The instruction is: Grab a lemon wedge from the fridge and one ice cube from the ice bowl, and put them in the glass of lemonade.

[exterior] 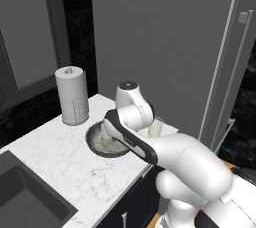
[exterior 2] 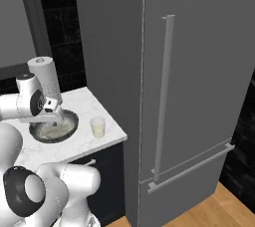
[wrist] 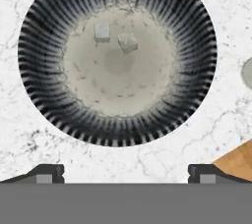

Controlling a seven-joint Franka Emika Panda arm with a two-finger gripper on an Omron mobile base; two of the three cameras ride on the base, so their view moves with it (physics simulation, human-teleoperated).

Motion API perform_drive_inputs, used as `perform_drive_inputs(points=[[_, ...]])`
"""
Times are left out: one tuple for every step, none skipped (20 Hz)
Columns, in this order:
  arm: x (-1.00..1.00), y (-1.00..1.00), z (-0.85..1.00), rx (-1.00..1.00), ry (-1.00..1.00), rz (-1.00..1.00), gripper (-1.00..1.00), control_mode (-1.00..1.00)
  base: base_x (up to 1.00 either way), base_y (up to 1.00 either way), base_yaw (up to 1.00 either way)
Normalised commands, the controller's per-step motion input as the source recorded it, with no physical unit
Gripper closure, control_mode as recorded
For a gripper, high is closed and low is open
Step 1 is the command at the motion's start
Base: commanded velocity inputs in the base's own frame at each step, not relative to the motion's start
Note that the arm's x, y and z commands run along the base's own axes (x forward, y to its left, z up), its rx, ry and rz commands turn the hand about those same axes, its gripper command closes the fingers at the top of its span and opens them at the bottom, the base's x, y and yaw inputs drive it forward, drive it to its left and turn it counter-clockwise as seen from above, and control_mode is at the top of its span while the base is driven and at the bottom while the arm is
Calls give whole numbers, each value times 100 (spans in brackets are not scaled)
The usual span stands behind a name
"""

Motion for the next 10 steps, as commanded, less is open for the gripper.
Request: perform_drive_inputs(points=[[0, 0, -30, -21, 1, 36, -100, -100, 0, 0, 0], [6, 0, -31, -19, 0, 28, -100, -100, 0, 0, 0], [21, 6, -31, -15, 0, 23, -100, -100, 0, 0, 0], [28, 14, -26, -12, 3, 20, -100, -100, 0, 0, 0], [27, 12, -11, -7, 1, 14, -100, -100, 0, 0, 0], [32, 9, -9, -3, 0, 12, -100, -100, 0, 0, 0], [31, 1, -10, -3, 0, 9, -100, -100, 0, 0, 0], [32, 0, -9, -2, 0, 3, -100, -100, 0, 0, 0], [36, 0, -10, -2, 0, 0, -100, -100, 0, 0, 0], [36, 1, -16, -2, 0, 0, -100, -100, 0, 0, 0]])
